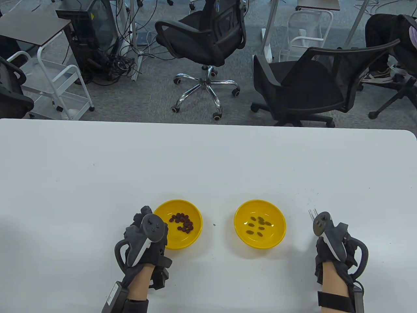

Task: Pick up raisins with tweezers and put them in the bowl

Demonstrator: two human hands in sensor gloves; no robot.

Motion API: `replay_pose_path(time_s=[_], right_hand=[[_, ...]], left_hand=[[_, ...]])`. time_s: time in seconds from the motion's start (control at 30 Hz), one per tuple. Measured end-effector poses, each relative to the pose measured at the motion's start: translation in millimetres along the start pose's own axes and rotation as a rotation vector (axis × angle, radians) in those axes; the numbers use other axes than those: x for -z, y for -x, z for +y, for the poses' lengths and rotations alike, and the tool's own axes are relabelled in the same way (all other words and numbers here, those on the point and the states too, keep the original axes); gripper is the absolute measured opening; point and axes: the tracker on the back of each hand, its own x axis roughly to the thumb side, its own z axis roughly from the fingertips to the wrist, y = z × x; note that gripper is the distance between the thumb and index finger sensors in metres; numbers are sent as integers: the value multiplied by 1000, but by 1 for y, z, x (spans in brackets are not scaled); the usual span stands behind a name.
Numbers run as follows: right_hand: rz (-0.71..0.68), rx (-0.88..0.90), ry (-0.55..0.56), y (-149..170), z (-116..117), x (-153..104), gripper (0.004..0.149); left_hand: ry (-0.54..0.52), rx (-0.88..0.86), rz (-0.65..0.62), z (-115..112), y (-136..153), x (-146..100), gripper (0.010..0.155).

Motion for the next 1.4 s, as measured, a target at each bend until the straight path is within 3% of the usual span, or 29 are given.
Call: replay_pose_path(time_s=[0.33,0.53,0.7,0.87,1.17,1.4], right_hand=[[-13,51,33,1,-5,-3,54],[-51,158,177,-1,-24,-14,57],[-136,263,309,-7,-43,-30,62],[-294,318,340,-22,-55,-49,76],[-662,228,293,-60,-57,-82,89],[-785,142,303,-80,-51,-99,90]], left_hand=[[0,-3,-10,0,0,0,74],[-16,3,-36,1,-2,-1,79],[-158,67,-128,7,-12,-12,82],[-180,121,-244,5,-30,-26,85],[-62,247,-491,-12,-62,-49,88],[53,322,-586,-25,-71,-54,90]])
